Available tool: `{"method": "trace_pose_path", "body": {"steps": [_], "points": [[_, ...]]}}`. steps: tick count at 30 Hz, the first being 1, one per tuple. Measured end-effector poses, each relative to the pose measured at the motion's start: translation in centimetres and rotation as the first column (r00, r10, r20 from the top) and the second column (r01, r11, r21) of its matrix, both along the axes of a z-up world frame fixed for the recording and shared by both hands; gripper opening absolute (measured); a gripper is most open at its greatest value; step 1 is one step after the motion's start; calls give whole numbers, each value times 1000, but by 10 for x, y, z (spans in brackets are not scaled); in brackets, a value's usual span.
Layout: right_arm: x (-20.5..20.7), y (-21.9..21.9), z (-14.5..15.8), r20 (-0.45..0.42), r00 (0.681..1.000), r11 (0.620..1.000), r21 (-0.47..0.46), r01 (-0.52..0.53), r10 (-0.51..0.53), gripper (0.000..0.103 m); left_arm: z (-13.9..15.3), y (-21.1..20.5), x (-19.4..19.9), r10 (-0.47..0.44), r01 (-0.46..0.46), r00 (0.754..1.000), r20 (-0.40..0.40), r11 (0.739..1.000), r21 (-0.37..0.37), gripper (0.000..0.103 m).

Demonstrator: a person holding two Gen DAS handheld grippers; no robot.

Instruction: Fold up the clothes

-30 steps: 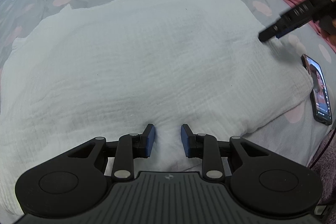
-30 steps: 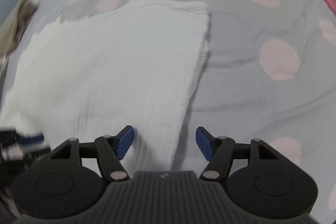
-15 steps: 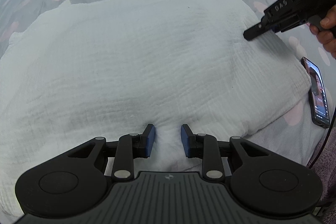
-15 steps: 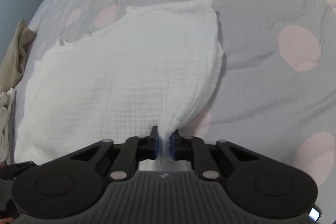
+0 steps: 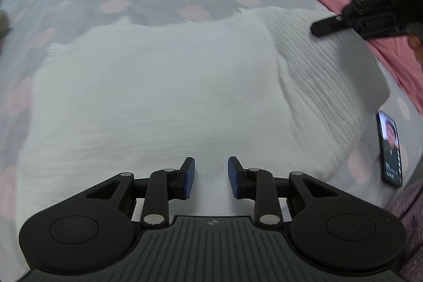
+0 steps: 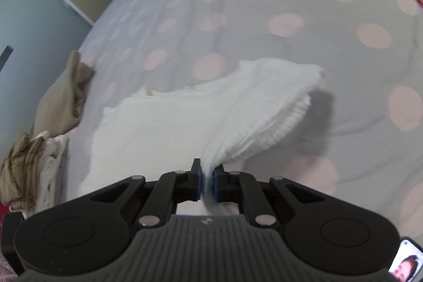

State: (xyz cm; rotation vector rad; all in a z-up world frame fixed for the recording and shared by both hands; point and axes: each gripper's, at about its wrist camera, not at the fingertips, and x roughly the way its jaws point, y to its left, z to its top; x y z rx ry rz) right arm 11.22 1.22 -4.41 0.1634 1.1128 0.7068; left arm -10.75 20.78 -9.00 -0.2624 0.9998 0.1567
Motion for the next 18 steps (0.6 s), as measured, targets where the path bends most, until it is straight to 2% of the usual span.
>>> {"method": "trace_pose_path", "body": {"steps": [5, 11, 18], "points": [[-15, 46, 20, 35, 997, 997, 31, -64, 63, 9, 11, 32, -17, 91, -91, 995, 29, 996, 7, 25], [-35, 105, 36, 53, 986, 985, 66, -158, 155, 9, 20, 59, -33, 153, -156, 987, 48, 984, 81, 25], [-58, 178, 35, 44, 962, 958, 87, -273, 270, 9, 18, 93, -53, 237, -240, 970, 60, 969, 59, 25]]}}
